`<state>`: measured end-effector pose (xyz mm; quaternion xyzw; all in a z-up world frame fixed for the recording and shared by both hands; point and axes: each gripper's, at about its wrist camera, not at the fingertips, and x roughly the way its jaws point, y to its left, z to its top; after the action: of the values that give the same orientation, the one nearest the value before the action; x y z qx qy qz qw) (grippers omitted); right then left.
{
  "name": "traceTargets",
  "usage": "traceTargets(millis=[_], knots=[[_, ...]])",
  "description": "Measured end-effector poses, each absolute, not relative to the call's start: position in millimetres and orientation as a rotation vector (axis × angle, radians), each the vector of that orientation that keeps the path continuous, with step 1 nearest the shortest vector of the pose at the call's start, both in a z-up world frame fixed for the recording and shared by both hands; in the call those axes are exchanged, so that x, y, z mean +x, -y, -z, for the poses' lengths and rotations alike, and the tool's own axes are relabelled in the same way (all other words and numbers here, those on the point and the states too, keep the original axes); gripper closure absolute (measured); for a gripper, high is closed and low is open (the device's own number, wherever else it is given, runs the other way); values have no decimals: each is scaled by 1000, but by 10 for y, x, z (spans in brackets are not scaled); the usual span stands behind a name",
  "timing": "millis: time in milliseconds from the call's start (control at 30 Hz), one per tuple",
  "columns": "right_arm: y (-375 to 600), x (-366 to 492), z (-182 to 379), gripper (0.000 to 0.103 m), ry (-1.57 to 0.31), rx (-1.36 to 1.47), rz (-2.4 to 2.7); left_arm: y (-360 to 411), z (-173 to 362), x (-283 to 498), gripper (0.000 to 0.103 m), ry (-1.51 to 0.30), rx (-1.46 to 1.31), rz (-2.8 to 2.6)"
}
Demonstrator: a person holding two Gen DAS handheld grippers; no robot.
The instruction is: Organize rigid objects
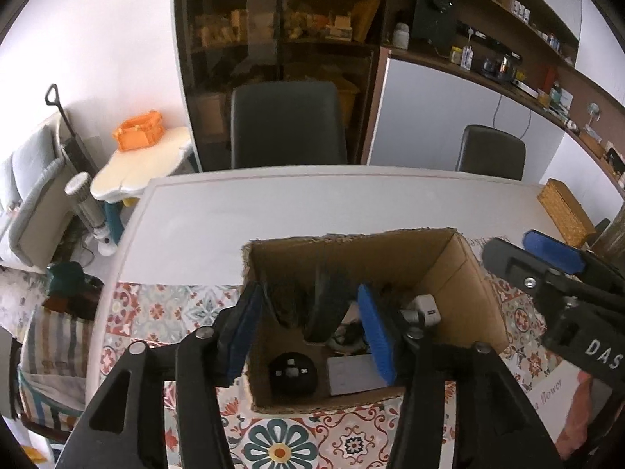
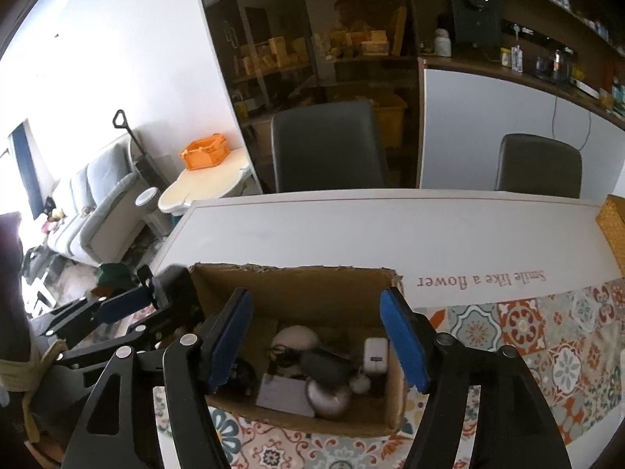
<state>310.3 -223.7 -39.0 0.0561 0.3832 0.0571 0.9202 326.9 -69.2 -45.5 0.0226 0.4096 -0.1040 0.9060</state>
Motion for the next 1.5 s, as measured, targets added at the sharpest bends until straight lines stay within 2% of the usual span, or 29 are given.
traceTargets(millis=[100, 233, 300, 500, 833, 1500], knots=[[2274, 2978, 345, 32, -775, 125, -105, 687, 370, 3178, 26, -804, 70, 188], [2346, 2778, 273, 27, -754, 145, -72, 708, 283, 3012, 21, -770, 105, 171], [2381, 2661, 219, 26, -746, 151, -55, 677, 219, 2893, 11, -757, 90, 166], [2460, 2244, -21, 16, -675, 165, -19, 615, -64, 2461, 1, -682, 55, 157], [2444, 1518, -323, 8, -595, 131, 34, 567, -402, 1765, 0, -561, 80, 115], [2325, 763, -609, 6, -494, 89, 27, 361, -713, 961, 0, -452, 52, 42]])
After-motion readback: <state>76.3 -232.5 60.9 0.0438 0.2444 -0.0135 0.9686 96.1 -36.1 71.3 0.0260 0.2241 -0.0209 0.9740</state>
